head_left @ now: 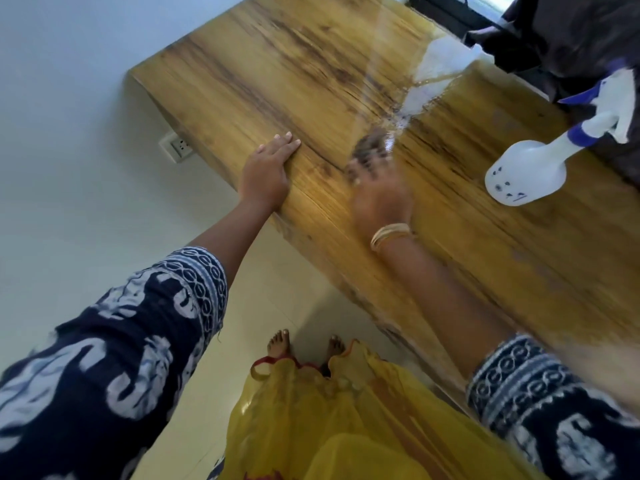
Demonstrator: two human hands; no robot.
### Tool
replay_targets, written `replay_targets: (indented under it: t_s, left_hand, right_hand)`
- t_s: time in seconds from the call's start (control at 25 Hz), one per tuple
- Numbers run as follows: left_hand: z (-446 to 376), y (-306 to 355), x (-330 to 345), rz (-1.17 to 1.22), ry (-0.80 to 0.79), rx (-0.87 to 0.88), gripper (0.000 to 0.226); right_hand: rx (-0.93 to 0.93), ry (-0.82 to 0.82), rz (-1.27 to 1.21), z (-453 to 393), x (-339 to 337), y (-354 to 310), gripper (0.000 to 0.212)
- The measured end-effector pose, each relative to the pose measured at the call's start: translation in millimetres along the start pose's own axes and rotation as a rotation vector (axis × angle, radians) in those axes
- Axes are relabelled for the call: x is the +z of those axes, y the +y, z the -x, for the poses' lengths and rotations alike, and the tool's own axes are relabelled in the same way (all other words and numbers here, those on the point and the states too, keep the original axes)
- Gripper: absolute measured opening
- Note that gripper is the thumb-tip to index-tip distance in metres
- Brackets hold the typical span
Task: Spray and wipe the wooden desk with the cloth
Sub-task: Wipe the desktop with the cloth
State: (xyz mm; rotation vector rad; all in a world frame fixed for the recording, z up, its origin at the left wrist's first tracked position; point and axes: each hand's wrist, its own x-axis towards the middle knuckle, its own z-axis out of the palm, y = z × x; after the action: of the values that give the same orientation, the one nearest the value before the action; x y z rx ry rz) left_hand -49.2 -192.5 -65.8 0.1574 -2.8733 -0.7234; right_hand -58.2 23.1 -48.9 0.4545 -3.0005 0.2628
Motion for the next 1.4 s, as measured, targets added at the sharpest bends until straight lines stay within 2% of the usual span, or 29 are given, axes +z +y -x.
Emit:
replay_targets:
  t_s: [0.08, 0.16, 0.24, 0.32, 0.48, 0.56, 0.64, 0.68, 0.72, 0.88, 0.96, 1.04, 1.12, 1.24, 1.32, 1.4]
  left_hand:
    - [-0.6, -1.3, 0.0, -0.006, -0.005, 0.001, 0.053]
    - [-0.5, -1.6, -0.8, -0.009, -0.008, 0.010, 0.055]
    - [-0.3, -0.3, -2.0, -0.005, -0.004, 0.014, 0.058]
    - [1.1, 1.8, -2.9, -0.007, 0.004, 0.006, 0.059]
    - [1.6, 1.2, -1.9, -0.008, 0.005, 0.006, 0.060]
    - [1.2, 0.7, -0.9, -0.009, 0.018, 0.007, 0.059]
    - [1.2, 0.0, -0.1, -0.008, 0.030, 0.006, 0.057]
    - [1.1, -0.3, 0.3, -0.005, 0.033, 0.006, 0.057]
    - [0.7, -0.7, 0.5, -0.003, 0.033, 0.007, 0.057]
    - [-0.5, -3.4, 1.9, -0.008, 0.029, 0.026, 0.054]
    - [-1.1, -4.4, 2.3, -0.003, 0.031, 0.029, 0.050]
    - [-0.3, -5.0, 2.5, 0.000, 0.027, 0.036, 0.049]
    - [-0.6, -6.3, 3.1, 0.007, 0.035, 0.034, 0.051]
    - [0.3, -9.1, 3.8, 0.045, 0.059, 0.009, 0.053]
    - [0.0, -9.6, 3.2, 0.053, 0.074, 0.007, 0.049]
    - [0.2, -10.0, 3.3, 0.022, 0.047, 0.015, 0.045]
  right_hand:
    - [-0.363, -0.039, 0.001, 43.9, 0.9, -26.5, 0.049]
    - [-0.649, -0.145, -0.022, 74.0, -4.7, -24.4, 0.049]
    - [-0.743, -0.175, -0.038, 67.4, -12.1, 4.3, 0.044]
    - [-0.646, -0.108, -0.012, 37.7, -17.7, 43.3, 0.042]
    - [-0.071, -0.012, 0.024, -22.4, -17.4, 101.3, 0.042]
    - [0.241, 0.011, 0.025, -35.3, -11.5, 94.3, 0.044]
    - [0.422, -0.004, 0.034, -34.0, -7.4, 66.3, 0.050]
    - [0.406, -0.014, 0.042, -27.4, -5.3, 47.9, 0.052]
    - [0.314, -0.021, 0.044, -17.6, -3.4, 28.1, 0.054]
    - [-0.224, -0.042, 0.006, 40.8, 3.7, -31.4, 0.050]
    - [-0.443, -0.085, -0.019, 47.6, 3.6, -28.1, 0.046]
    - [-0.575, -0.103, 0.011, 27.4, 0.0, -5.7, 0.042]
    - [-0.506, -0.064, 0.069, -10.7, -3.2, 28.6, 0.038]
    - [-0.092, -0.009, 0.077, -71.8, -11.1, 89.6, 0.040]
    - [0.158, -0.032, 0.065, -97.4, -11.6, 114.4, 0.044]
    - [0.283, -0.054, 0.076, -101.9, -9.8, 110.5, 0.046]
